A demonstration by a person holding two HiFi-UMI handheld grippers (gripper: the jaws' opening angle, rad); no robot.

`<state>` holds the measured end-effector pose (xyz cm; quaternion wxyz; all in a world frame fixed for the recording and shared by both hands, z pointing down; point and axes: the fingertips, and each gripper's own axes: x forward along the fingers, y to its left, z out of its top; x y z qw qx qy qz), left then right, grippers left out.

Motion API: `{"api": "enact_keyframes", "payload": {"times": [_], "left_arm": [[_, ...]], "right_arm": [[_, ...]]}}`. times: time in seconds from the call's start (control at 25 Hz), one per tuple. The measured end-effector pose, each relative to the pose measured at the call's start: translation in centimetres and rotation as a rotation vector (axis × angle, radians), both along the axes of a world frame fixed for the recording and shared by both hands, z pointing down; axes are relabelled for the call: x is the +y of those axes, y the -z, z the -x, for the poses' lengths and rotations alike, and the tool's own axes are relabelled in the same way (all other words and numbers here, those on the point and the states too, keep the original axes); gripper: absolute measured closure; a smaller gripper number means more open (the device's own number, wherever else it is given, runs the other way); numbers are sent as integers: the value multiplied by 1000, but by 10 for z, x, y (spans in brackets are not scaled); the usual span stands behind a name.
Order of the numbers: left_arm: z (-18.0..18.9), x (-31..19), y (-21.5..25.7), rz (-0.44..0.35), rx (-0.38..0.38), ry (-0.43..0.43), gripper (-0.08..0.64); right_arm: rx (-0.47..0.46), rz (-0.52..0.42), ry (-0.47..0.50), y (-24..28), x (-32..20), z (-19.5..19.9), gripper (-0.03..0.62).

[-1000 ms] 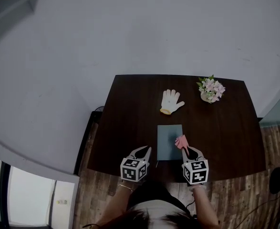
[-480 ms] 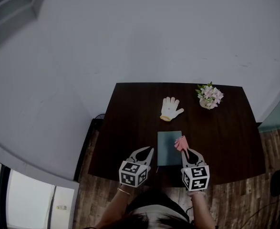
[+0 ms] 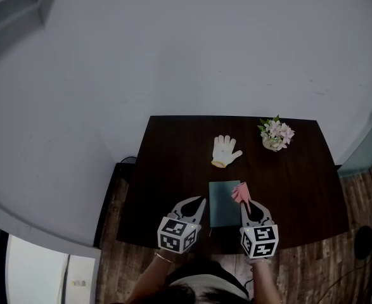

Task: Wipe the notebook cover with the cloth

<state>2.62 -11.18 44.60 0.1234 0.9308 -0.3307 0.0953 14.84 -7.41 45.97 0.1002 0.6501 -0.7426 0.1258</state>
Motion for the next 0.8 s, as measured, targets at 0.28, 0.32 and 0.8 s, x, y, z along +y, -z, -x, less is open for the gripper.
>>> {"api": "enact_keyframes", "payload": {"times": [0.28,0.32,0.8], "left_arm": [[0,-4,20,-46,16,-8,541],[0,-5,23,-51,21,-7,541],[7,-4,52,-98,54,4,541]], "right_arm": [[32,-39,-5,25,-1,6,554],[33,-46,-6,29,-2,6,554],[38,-97,-16,57,-5,4,554]]}}
